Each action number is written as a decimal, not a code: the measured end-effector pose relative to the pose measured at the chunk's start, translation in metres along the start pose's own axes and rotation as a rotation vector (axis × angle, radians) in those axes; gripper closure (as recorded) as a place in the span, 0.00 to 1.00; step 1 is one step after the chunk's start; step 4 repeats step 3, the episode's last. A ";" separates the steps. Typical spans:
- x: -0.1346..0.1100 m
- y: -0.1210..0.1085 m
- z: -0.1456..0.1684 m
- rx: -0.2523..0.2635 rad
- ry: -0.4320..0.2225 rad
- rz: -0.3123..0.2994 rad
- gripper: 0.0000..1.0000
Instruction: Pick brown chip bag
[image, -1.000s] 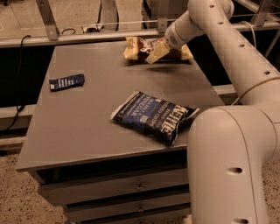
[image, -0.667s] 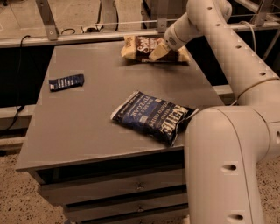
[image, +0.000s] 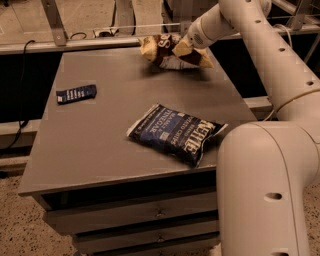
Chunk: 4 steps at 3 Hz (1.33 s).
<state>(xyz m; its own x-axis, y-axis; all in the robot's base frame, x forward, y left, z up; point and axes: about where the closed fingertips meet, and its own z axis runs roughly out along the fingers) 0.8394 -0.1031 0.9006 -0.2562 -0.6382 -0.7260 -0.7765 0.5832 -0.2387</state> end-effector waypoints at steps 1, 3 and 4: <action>-0.037 0.017 -0.038 -0.038 -0.102 -0.051 1.00; -0.109 0.077 -0.116 -0.214 -0.330 -0.122 1.00; -0.109 0.077 -0.116 -0.214 -0.330 -0.122 1.00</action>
Offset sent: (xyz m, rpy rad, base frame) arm -0.1273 0.0548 0.1793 0.2521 -0.2271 0.3615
